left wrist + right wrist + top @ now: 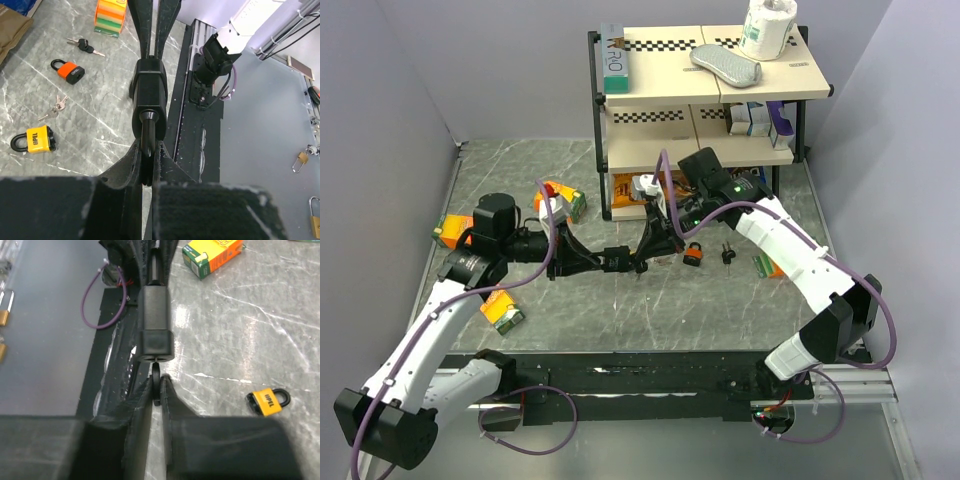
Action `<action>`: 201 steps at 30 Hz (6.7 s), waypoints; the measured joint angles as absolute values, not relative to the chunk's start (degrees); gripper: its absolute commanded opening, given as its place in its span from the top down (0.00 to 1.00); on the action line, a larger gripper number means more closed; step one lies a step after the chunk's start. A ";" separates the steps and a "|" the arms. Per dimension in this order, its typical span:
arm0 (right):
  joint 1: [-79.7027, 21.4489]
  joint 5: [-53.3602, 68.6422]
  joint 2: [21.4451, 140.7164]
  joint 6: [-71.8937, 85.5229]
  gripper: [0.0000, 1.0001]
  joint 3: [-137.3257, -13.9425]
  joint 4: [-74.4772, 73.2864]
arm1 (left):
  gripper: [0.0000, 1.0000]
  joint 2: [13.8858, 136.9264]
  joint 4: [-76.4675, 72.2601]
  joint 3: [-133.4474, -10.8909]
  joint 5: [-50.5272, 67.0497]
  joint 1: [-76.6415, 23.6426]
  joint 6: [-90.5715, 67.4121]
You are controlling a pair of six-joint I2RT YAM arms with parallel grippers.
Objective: Lock with the key
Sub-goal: Lock the lock, then place the key at the center of the board, then place the lock at the center of the board.
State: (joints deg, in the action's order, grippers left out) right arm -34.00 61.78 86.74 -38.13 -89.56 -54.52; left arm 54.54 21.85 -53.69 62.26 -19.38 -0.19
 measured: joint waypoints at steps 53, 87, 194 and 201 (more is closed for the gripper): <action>-45.71 35.07 114.72 -0.36 1.00 -80.55 -9.45 | 0.99 48.64 11.81 -38.79 51.62 16.43 -25.23; -38.50 51.86 106.19 -4.69 0.02 -79.70 -5.28 | 0.99 58.35 51.51 -53.25 64.31 15.64 29.52; -52.21 14.26 102.17 22.35 0.93 -78.11 13.06 | 0.80 54.76 4.08 -40.73 30.24 0.47 -56.49; -52.21 14.66 102.17 22.24 1.00 -78.39 11.64 | 0.91 54.76 5.50 -40.84 30.09 0.30 -55.92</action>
State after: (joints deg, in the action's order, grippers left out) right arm -52.21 14.66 102.17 22.24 -78.39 11.64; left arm 54.76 5.50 -40.84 30.09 0.30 -55.92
